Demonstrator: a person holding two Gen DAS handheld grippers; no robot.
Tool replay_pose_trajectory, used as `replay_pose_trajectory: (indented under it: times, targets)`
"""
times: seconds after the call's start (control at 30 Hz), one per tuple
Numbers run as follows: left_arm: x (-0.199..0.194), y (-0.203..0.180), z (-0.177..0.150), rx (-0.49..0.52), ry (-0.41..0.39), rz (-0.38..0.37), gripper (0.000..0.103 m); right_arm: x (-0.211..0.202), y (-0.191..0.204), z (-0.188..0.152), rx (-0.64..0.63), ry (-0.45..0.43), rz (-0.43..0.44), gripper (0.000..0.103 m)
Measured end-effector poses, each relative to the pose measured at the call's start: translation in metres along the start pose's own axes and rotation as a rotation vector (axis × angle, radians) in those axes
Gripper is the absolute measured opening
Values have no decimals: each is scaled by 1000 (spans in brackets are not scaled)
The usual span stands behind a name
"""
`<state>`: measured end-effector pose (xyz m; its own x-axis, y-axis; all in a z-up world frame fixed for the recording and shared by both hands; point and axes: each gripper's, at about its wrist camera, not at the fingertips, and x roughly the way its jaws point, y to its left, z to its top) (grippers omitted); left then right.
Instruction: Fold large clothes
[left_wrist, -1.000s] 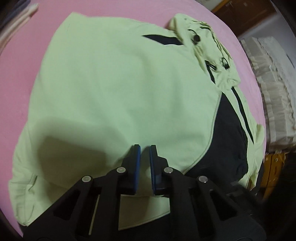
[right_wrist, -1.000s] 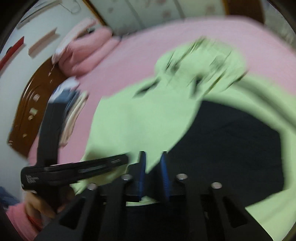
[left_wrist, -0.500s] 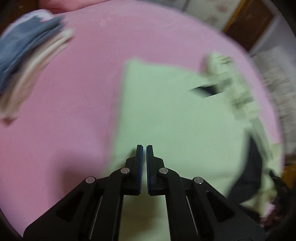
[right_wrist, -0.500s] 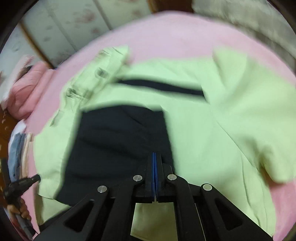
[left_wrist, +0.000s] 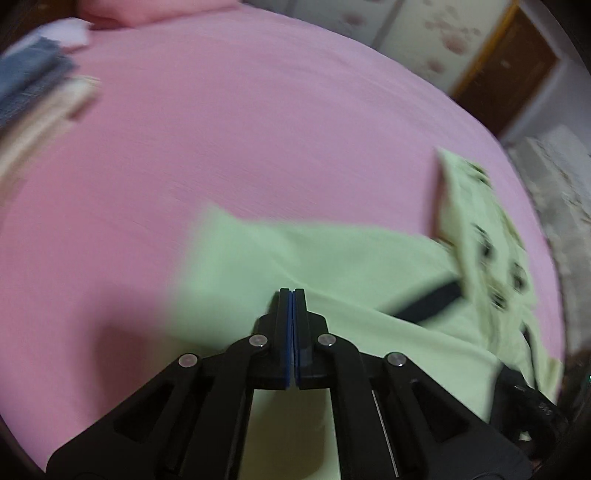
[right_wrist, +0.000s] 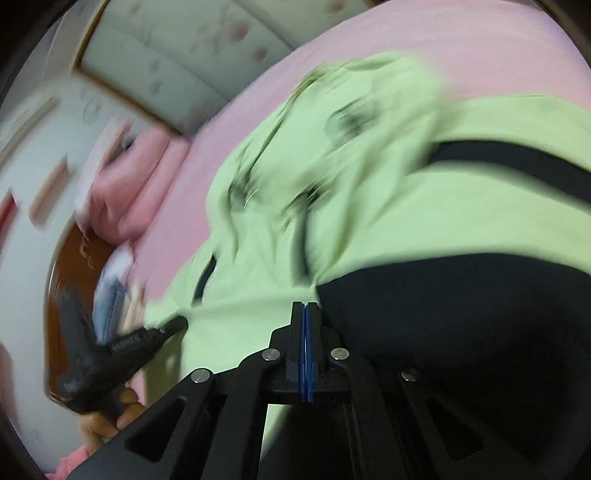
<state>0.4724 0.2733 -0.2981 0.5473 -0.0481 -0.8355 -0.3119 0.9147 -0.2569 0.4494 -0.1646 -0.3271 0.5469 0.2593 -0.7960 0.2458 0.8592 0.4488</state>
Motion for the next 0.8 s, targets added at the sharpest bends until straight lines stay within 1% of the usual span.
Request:
replay_pose_trajectory:
  times: [0.03,0.07,0.1,0.13,0.17,0.2,0.23,0.27,0.3,0.33,0.37,0.4,0.43,0.47,0.5,0.53,0.57,0.63,0.67,0.7,0.73,0.77,0.8]
  targets:
    - [-4,11,4,-21,-18,36,1,-12,-16,3,4,-41,-73,0]
    - [-7,21,7,-41,-22,40,1,-23,-34,7,34,-67,-122,0]
    - [-13,27,10,-59,-19,39,0,-32,-48,12,71,-80,-140,0]
    - [-21,27,10,-55,-28,59,0,-40,-53,14,81,-85,-132,0]
    - [-32,19,8,-24,-37,58,1,-47,-52,15,63,-99,-159,0]
    - [-39,9,5,4,-42,36,1,-53,-40,14,12,-120,-194,0]
    - [-50,-1,0,37,-41,-7,1,-65,-26,9,-45,-131,-147,0]
    - [-51,-22,-2,64,-23,-54,1,-63,-9,11,-85,-127,-57,0]
    - [-60,-34,-14,80,14,-107,1,-58,15,7,-107,-100,54,0]
    - [-64,-43,-25,78,60,-143,1,-51,36,0,-112,-48,154,0]
    - [-59,-59,-35,62,111,-167,1,-38,58,-9,-105,23,243,0]
    - [-57,-66,-53,23,179,-189,1,-20,79,-24,-88,108,321,0]
    - [-53,-70,-61,3,208,-192,1,-4,96,-38,-94,171,358,0]
    - [-50,-75,-81,-21,247,-189,1,9,110,-51,-118,217,359,0]
    - [-48,-74,-90,-25,267,-176,1,21,120,-64,-145,249,333,0]
    - [-47,-70,-100,-16,282,-155,1,34,125,-72,-159,277,318,0]
    - [-48,-65,-106,1,275,-128,1,42,124,-79,-163,306,303,0]
    - [-54,-42,-105,31,226,-57,1,53,105,-83,-137,305,296,0]
    - [-49,-36,-103,33,213,-30,1,50,89,-79,-107,283,293,0]
    - [-54,-16,-96,25,194,19,1,48,68,-71,-53,257,313,0]
    - [-53,1,-85,16,188,40,1,42,48,-67,-18,221,249,0]
    - [-55,16,-78,-4,185,54,1,34,27,-62,3,176,153,0]
    - [-57,35,-73,-32,196,61,1,22,5,-57,27,143,80,0]
